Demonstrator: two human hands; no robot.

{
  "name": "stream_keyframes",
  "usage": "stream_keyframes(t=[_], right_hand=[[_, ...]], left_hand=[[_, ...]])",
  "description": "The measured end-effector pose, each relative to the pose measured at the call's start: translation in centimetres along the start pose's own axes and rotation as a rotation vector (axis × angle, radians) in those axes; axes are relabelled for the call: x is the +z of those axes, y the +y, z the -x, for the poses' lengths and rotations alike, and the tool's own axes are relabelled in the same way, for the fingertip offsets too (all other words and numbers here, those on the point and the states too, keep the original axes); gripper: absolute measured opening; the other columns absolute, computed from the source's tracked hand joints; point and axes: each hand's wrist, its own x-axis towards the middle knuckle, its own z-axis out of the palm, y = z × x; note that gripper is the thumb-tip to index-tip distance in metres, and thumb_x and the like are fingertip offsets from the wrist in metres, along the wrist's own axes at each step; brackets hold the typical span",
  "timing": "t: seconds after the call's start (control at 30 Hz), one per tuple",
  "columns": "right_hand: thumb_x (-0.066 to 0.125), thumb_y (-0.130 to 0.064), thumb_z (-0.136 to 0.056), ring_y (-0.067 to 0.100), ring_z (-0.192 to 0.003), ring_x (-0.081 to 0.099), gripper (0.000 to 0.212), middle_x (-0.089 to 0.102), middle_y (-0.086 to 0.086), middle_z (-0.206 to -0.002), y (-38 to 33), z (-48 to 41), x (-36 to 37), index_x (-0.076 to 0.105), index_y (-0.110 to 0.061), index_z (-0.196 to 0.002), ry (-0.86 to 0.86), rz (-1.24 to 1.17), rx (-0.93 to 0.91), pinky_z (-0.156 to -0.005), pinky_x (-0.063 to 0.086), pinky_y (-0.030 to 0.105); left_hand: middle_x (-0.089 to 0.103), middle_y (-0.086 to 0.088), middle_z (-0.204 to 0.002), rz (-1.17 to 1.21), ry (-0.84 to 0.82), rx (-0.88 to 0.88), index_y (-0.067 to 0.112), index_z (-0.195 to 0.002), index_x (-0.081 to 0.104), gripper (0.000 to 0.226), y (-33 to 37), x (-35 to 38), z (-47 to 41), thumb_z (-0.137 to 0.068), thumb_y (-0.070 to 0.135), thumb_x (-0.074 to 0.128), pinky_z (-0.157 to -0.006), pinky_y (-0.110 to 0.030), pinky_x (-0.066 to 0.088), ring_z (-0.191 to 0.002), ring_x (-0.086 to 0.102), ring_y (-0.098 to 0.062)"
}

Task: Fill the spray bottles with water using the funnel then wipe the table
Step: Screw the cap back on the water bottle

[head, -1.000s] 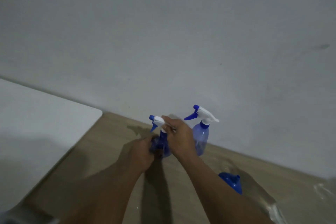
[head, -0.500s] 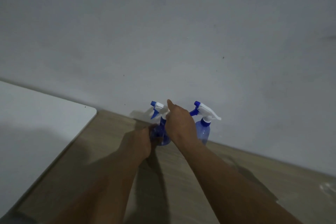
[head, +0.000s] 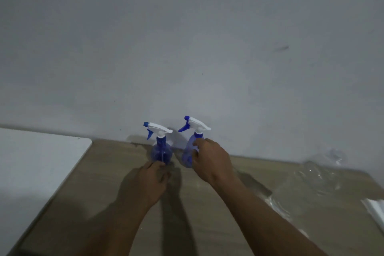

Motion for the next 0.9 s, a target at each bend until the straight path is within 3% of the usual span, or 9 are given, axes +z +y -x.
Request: stream_keyframes(t=[0.13,0.23,0.33,0.43,0.6,0.73,0.8,0.9], right_hand=[[0.05,-0.027,-0.096,0.029,-0.107,0.063,0.024,0.067,0.006,-0.114,4.6,4.3,-1.5,0.065,-0.018,-0.112,-0.045,0.016,0.087,-0.085,0.051,0.034],[0.052,-0.028,-0.094,0.032,-0.111,0.064,0.029,0.067,0.01,-0.119,8.6,8.0,-2.5,0.066,-0.016,-0.117,-0.097,0.022,0.165,-0.09,0.052,0.037],[0.054,-0.021,-0.092,0.031,-0.106,0.065,0.027,0.068,0.011,-0.117,12.8,11.6,-2.8,0.066,-0.015,-0.115,-0.136,0.02,0.255,-0.083,0.05,0.034],[0.052,-0.029,-0.093,0.029,-0.114,0.062,0.028,0.064,0.009,-0.123,17.2,14.6,-2.3,0.064,-0.017,-0.116,-0.189,0.01,0.373,-0.09,0.05,0.035],[0.051,-0.025,-0.091,0.03,-0.12,0.058,0.028,0.06,0.01,-0.124,23.9,17.6,-1.2,0.057,-0.015,-0.117,-0.245,0.038,0.513,-0.093,0.047,0.035],[0.049,-0.016,-0.096,0.032,-0.121,0.053,0.037,0.052,0.012,-0.128,27.3,17.8,0.4,0.048,-0.013,-0.133,-0.212,0.026,0.512,-0.095,0.047,0.038],[0.044,-0.012,-0.1,0.033,-0.122,0.052,0.039,0.051,0.013,-0.13,28.6,17.8,1.3,0.047,-0.015,-0.138,-0.231,0.04,0.48,-0.096,0.046,0.039],[0.042,-0.012,-0.103,0.032,-0.118,0.053,0.03,0.052,0.013,-0.127,30.1,18.0,2.1,0.056,-0.011,-0.129,-0.249,0.069,0.423,-0.094,0.047,0.037]], left_hand=[[0.065,0.009,-0.108,0.126,-0.066,0.069,0.037,-0.106,0.062,0.017,5.5,0.1,1.9,-0.091,0.042,0.055,-0.082,-0.029,0.048,-0.097,0.064,-0.017],[0.063,0.002,-0.124,0.186,-0.152,0.141,0.022,-0.124,0.062,0.032,10.1,0.9,2.7,-0.094,0.031,0.062,-0.086,-0.022,0.041,-0.112,0.06,-0.016],[0.063,-0.001,-0.127,0.224,-0.226,0.202,0.019,-0.126,0.061,0.036,14.4,2.4,2.9,-0.092,0.032,0.065,-0.092,-0.025,0.043,-0.114,0.059,-0.017],[0.062,-0.002,-0.126,0.226,-0.275,0.254,0.019,-0.127,0.06,0.041,18.5,4.2,2.9,-0.089,0.032,0.067,-0.096,-0.03,0.046,-0.115,0.059,-0.02],[0.056,-0.002,-0.139,0.243,-0.318,0.293,0.023,-0.145,0.046,0.076,24.6,7.1,3.3,-0.078,0.039,0.077,-0.107,-0.031,0.042,-0.128,0.052,-0.019],[0.053,0.004,-0.14,0.326,-0.338,0.232,0.032,-0.151,0.032,0.109,27.7,8.7,3.3,-0.058,0.055,0.084,-0.105,-0.037,0.045,-0.125,0.054,-0.016],[0.051,0.007,-0.14,0.359,-0.362,0.212,0.037,-0.151,0.029,0.119,28.8,9.4,3.3,-0.05,0.062,0.085,-0.103,-0.04,0.048,-0.122,0.054,-0.014],[0.05,0.009,-0.14,0.379,-0.365,0.211,0.036,-0.15,0.029,0.122,30.0,9.8,3.7,-0.047,0.066,0.086,-0.101,-0.04,0.049,-0.119,0.054,-0.013]])
